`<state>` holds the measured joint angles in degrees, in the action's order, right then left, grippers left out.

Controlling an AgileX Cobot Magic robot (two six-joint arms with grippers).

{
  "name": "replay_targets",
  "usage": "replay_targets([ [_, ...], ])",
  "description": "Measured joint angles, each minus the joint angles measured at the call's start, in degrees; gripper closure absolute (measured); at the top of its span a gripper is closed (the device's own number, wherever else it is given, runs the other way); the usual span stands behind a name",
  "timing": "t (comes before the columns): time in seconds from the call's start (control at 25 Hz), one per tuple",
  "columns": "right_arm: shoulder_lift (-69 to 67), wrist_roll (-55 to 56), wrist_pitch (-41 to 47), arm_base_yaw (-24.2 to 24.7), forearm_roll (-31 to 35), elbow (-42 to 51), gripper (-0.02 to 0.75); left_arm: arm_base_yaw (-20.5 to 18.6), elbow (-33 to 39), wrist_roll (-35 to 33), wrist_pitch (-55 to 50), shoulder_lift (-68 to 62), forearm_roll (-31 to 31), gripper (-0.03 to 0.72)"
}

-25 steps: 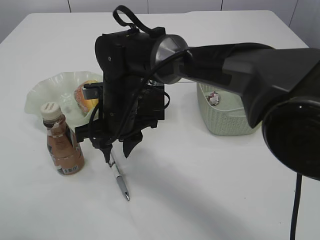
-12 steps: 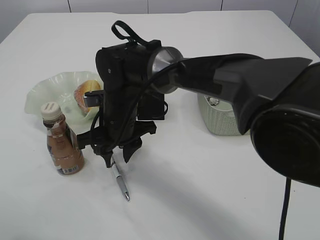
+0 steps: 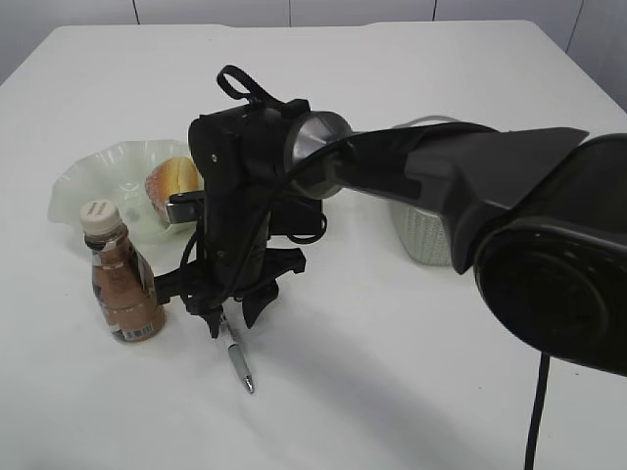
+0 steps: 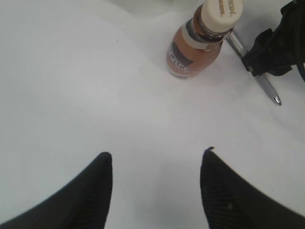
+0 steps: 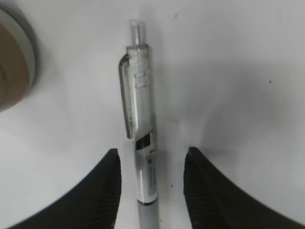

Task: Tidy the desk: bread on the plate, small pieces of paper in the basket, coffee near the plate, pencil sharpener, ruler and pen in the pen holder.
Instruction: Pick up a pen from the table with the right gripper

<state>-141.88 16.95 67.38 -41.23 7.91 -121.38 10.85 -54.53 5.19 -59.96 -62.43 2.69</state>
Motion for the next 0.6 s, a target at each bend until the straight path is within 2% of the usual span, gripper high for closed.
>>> replay_targets([
  [0.6, 0.0, -0.11, -1.86, -0.11, -0.96, 0.0, 0.416, 0.0, 0.0, 0.0, 1.19, 0.0, 0.0, 0.256],
])
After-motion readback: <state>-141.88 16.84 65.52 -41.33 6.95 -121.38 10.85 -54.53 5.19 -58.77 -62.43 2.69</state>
